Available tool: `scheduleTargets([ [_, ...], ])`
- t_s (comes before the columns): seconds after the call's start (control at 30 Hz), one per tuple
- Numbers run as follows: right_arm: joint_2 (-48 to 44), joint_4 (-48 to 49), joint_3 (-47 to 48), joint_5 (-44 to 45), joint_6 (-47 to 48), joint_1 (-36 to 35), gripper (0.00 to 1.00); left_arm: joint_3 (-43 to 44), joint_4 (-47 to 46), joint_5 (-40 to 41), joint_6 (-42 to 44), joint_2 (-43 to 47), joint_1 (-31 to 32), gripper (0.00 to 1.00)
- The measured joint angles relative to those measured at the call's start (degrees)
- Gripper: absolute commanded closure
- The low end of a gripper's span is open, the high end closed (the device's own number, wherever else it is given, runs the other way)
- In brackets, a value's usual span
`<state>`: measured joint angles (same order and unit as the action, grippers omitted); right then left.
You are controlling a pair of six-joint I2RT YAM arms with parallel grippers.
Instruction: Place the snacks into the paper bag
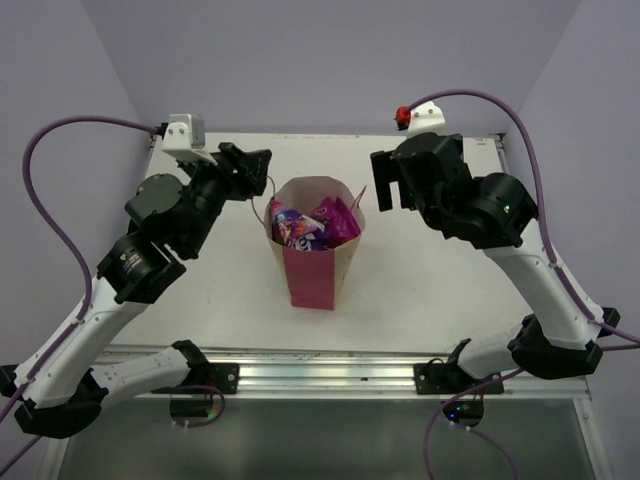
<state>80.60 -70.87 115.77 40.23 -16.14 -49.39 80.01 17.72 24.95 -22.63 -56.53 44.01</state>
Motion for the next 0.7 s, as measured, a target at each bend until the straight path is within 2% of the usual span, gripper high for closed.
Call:
scheduleTargets([
  [0.7,-0.44,-0.46,-1.22,3.91,-0.33,0.00,0.01,-1.92,1.77,6.75,2.58,1.99,0.00,0.37],
])
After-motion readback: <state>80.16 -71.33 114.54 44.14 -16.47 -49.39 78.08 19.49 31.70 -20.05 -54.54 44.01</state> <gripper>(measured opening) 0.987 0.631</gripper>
